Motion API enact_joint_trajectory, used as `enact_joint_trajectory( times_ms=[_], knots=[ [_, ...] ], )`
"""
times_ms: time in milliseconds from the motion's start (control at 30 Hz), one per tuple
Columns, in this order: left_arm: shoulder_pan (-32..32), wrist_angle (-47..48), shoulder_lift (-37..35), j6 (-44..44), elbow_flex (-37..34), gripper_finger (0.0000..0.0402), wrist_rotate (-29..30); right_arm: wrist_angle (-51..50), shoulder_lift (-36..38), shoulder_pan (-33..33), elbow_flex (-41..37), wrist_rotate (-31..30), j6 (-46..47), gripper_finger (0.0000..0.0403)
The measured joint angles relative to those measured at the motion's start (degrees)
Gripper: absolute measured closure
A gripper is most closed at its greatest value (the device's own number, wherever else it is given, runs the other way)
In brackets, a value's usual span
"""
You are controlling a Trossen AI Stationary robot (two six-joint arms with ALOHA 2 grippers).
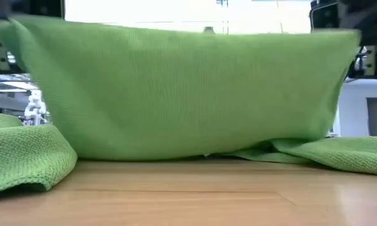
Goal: Fold microfiber towels
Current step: Fold the top left green microfiber towel
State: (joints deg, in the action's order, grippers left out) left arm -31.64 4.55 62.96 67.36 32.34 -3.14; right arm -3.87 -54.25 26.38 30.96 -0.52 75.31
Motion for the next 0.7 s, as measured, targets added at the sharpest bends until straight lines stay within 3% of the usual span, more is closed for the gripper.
enact_joint_trajectory(
  times_ms=[467, 700],
  knots=[
    [9.0, 19.9, -0.3, -7.9, 0.0, 0.0393, 13.0, -13.1, 0.2, -9.6, 0.0, -12.9, -8.9, 0.0403],
    [11.7, 20.4, 1.7, -12.0, 0.0, 0.0393, 12.5, -12.9, -0.7, -13.8, 0.0, -12.8, -13.7, 0.0403]
  ],
)
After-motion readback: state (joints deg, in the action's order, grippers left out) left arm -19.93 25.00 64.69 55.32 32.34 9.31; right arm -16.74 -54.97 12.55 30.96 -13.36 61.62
